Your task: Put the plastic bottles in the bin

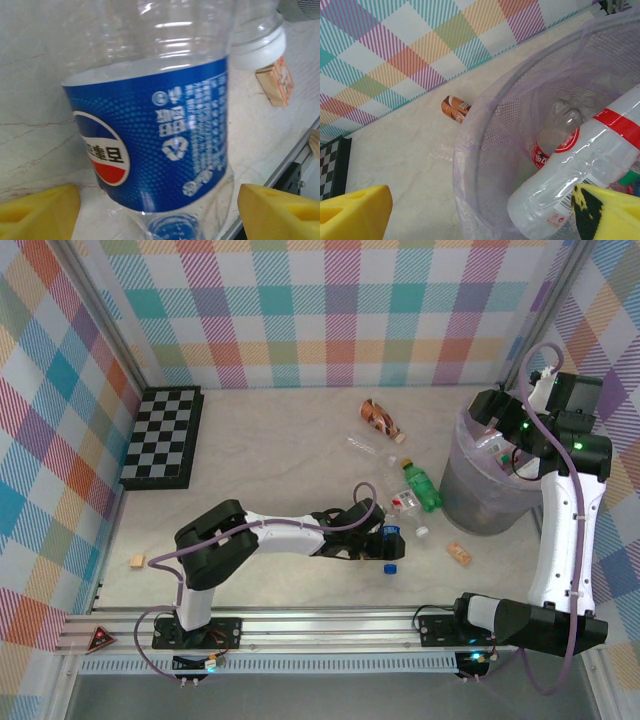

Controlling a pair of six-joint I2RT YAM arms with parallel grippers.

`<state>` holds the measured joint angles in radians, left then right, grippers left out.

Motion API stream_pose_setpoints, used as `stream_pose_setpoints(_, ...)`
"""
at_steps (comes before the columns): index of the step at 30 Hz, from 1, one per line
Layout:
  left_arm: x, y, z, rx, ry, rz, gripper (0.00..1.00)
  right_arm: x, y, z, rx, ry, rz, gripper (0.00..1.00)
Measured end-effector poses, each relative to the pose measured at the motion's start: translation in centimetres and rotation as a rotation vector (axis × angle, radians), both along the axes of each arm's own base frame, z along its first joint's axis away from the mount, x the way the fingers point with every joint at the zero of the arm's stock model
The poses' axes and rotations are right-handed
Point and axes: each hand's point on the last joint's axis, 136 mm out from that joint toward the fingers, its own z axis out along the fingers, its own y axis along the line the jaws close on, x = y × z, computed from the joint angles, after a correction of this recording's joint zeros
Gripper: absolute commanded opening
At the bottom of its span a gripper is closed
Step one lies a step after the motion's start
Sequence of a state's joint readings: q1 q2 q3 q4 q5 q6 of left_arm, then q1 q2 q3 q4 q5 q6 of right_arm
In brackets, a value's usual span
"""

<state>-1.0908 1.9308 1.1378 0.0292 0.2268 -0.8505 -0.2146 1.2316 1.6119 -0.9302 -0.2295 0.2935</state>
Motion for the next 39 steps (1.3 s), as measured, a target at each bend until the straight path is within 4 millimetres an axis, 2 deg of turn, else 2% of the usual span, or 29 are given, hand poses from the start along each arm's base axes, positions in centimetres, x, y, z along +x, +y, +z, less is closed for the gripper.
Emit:
stream_pose_setpoints(12,0.3,-0.4,-0.1,-0.003,0.01,0.012,0.49,-0.1,1.3,0.2,0.027,-0.008,0.062,0.91)
stream_pose_setpoints(19,1.3,0.1,0.0,-0.004,0.007,0.036,0.42,-0.3,2.4,0.4,0.064,-0.012,0.119,0.87)
stream_pose_setpoints(22,1.9,1.2,0.4,0.001,-0.005,0.049,0.4,-0.5,3.6,0.5,0.086,-0.015,0.163,0.86)
stream_pose_setpoints(25,2.5,2.6,1.9,-0.007,-0.031,0.062,0.39,-0.8,5.9,0.7,0.11,-0.015,0.242,0.85)
stream_pose_setpoints(32,5.1,5.7,9.6,-0.098,-0.187,0.093,0.3,-2.5,13.1,0.7,0.165,0.009,0.482,0.84)
stream_pose_setpoints(35,6.4,8.1,12.4,-0.118,-0.258,0.121,0.25,-2.9,15.8,-0.1,0.185,0.047,0.573,0.83)
stream_pose_setpoints(39,7.6,11.5,14.4,-0.124,-0.32,0.154,0.19,-2.9,19.3,-1.8,0.216,0.117,0.679,0.82)
